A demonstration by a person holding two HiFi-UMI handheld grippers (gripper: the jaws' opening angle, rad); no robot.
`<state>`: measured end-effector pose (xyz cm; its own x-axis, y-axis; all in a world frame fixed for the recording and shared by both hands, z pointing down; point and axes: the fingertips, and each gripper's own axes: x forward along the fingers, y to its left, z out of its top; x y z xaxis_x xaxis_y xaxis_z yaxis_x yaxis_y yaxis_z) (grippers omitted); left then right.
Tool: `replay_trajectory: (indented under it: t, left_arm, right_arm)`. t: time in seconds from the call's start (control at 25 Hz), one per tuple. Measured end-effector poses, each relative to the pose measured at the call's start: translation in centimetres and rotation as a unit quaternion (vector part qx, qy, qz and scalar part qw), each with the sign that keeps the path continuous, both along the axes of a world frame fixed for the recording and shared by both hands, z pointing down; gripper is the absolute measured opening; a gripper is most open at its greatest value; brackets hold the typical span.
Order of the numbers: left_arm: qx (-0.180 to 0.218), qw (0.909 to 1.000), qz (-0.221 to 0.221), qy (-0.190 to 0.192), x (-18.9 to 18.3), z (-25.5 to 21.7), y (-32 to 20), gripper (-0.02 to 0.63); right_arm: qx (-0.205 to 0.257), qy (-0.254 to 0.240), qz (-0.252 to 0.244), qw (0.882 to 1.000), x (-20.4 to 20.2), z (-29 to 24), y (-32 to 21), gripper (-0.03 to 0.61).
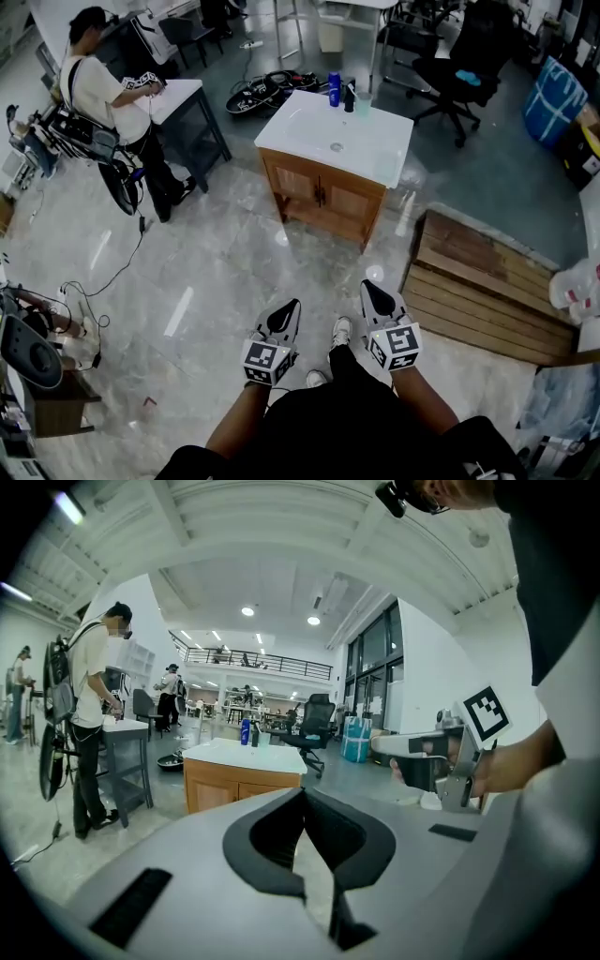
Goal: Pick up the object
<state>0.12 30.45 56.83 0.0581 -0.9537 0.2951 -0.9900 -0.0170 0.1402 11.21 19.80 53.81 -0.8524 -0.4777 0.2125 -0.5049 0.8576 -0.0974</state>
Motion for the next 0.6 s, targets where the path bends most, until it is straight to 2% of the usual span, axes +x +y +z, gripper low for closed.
replay_trajectory:
  t: [0.32,0.6]
  left_arm:
    - [-0.004,1.0000,0.003,-0.005,-2.9,-0.1,-5.9,0.014]
    - [-0.014,0.9998,0.010,-0.007,-3.9,0.4,-11.5,0.014]
  right_arm:
    - [-0.014,0.006,0.000,1.000,-2.7,0.8,-6.1,0.018]
    - [-0.009,0.003,-0.003,1.000,-3.8,0.8,-11.4,0.018]
